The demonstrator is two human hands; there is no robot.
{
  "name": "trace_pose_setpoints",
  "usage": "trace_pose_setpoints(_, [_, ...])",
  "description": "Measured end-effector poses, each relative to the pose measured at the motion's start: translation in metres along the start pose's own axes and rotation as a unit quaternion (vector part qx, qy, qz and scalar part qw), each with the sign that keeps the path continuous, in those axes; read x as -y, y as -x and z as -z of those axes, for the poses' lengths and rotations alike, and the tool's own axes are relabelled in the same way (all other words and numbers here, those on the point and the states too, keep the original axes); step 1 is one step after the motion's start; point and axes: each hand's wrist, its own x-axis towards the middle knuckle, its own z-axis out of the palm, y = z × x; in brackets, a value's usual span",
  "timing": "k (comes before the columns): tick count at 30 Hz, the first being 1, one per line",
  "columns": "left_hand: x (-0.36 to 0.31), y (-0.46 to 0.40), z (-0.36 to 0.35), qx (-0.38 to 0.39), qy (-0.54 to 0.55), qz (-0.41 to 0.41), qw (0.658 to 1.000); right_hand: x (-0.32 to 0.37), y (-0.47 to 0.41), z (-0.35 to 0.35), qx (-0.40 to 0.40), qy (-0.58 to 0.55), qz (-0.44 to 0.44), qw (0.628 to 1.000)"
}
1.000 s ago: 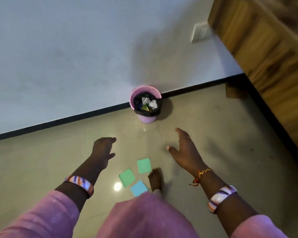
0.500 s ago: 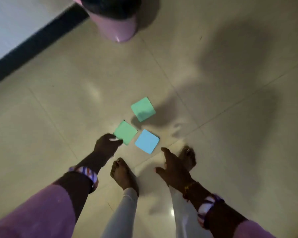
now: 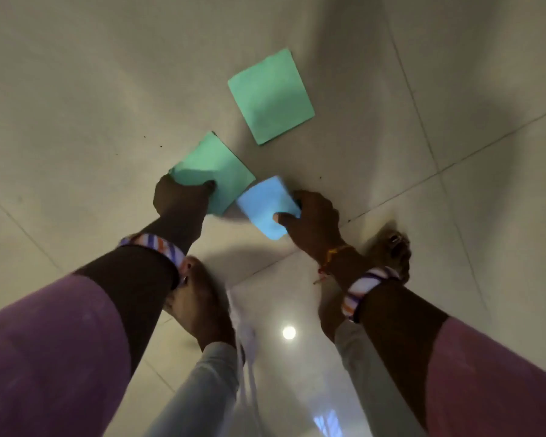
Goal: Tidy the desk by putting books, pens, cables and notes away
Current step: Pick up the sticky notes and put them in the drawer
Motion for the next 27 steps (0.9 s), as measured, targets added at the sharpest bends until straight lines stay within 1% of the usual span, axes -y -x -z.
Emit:
trace_pose_setpoints(1, [-0.003, 0.001, 0.008, 0.020, -0.007, -0.011, 1.000, 0.007, -0.004, 0.014, -0.001, -0.105, -0.007, 0.994])
trace_pose_setpoints(2, [-0.004, 0.002, 0.015, 0.036, -0.017, -0.020, 0.999, 0.015, -0.009, 0.027, -0.014, -0.169, -0.001, 0.986])
trace_pose_setpoints(3, [-0.006, 0.003, 0.024, 0.040, -0.009, -0.025, 0.999, 0.026, -0.018, 0.041, -0.033, -0.172, 0.019, 0.984])
trace_pose_setpoints(5, [-0.011, 0.009, 0.040, 0.054, 0.060, -0.025, 0.996, 0.047, -0.048, 0.059, -0.055, -0.111, 0.054, 0.991])
trace_pose_setpoints(7, [-0.016, 0.019, 0.055, 0.073, 0.114, -0.028, 0.990, 0.069, -0.082, 0.065, -0.079, 0.013, 0.070, 0.994])
trace_pose_setpoints(9, [-0.015, 0.026, 0.070, 0.094, 0.129, -0.044, 0.986, 0.083, -0.105, 0.057, -0.115, 0.139, 0.059, 0.982])
trace_pose_setpoints(10, [-0.015, 0.030, 0.077, 0.101, 0.133, -0.052, 0.985, 0.086, -0.108, 0.052, -0.124, 0.161, 0.046, 0.978])
trace_pose_setpoints(11, [-0.013, 0.033, 0.082, 0.104, 0.134, -0.057, 0.984, 0.087, -0.107, 0.046, -0.118, 0.141, 0.025, 0.983])
trace_pose_setpoints(13, [-0.011, 0.046, 0.091, 0.104, 0.132, -0.061, 0.984, 0.082, -0.093, 0.041, -0.060, 0.100, -0.015, 0.993])
trace_pose_setpoints(14, [-0.011, 0.055, 0.093, 0.099, 0.129, -0.060, 0.985, 0.077, -0.083, 0.041, -0.047, 0.079, -0.022, 0.996])
trace_pose_setpoints(16, [-0.016, 0.078, 0.099, 0.078, 0.132, -0.052, 0.987, 0.070, -0.057, 0.055, -0.028, 0.006, -0.034, 0.999])
trace_pose_setpoints(18, [-0.025, 0.102, 0.105, 0.083, 0.129, -0.058, 0.986, 0.068, -0.023, 0.081, 0.023, -0.097, -0.046, 0.994])
trace_pose_setpoints(20, [-0.048, 0.134, 0.110, 0.087, 0.095, -0.058, 0.990, 0.066, 0.024, 0.123, 0.065, -0.243, -0.064, 0.966])
trace_pose_setpoints(22, [-0.080, 0.173, 0.114, 0.097, 0.095, -0.071, 0.988, 0.069, 0.074, 0.170, 0.116, -0.339, -0.069, 0.931])
trace_pose_setpoints(25, [-0.153, 0.259, 0.128, 0.167, 0.090, -0.118, 0.975, 0.088, 0.146, 0.262, 0.174, -0.373, -0.027, 0.911])
trace_pose_setpoints(27, [-0.206, 0.321, 0.143, 0.233, 0.083, -0.151, 0.957, 0.108, 0.187, 0.324, 0.178, -0.382, 0.009, 0.907])
